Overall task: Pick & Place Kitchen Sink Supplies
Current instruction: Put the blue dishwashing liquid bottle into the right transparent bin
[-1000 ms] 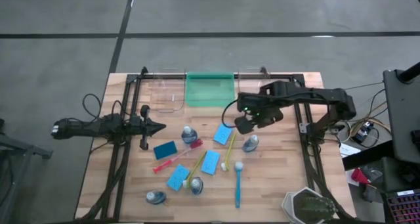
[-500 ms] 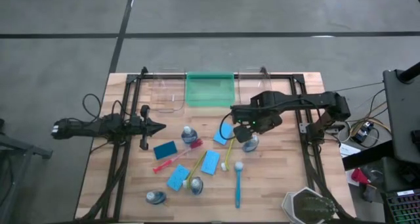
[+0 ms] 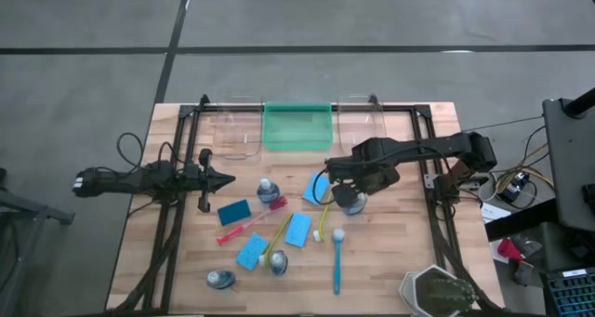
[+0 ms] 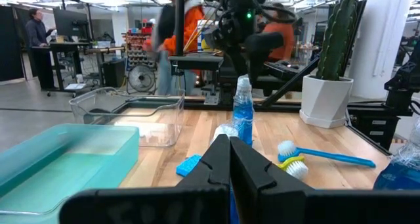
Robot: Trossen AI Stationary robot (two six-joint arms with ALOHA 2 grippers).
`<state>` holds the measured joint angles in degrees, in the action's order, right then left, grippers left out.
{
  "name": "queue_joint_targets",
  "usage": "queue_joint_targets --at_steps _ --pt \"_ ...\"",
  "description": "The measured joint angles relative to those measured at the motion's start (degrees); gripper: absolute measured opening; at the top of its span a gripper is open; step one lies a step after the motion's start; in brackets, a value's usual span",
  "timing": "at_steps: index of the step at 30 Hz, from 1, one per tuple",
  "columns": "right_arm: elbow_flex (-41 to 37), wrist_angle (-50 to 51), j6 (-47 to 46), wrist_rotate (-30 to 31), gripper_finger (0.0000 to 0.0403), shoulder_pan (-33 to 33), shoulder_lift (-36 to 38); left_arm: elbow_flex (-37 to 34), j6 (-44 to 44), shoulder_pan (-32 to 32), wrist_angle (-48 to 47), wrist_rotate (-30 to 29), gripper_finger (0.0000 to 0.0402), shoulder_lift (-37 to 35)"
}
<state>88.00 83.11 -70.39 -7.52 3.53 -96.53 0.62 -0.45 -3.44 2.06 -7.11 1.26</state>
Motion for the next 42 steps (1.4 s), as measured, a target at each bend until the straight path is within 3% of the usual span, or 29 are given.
queue_joint_targets --at_steps 12,31,42 --pt "-3.4 -2.9 1.8 -0.3 0.0248 0.0 0.0 0.0 0.0 0.0 0.0 0.0 0.0003 0.0" --pt "-4.0 -4.6 3.8 -0.4 0.0125 0.0 0.3 0.0 0.0 0.0 0.0 0.0 0.0003 0.0" --pt "-2.0 -4.1 3.4 -0.5 0.0134 -0.1 1.2 0.0 0.0 0.0 0.0 0.0 0.0003 0.0"
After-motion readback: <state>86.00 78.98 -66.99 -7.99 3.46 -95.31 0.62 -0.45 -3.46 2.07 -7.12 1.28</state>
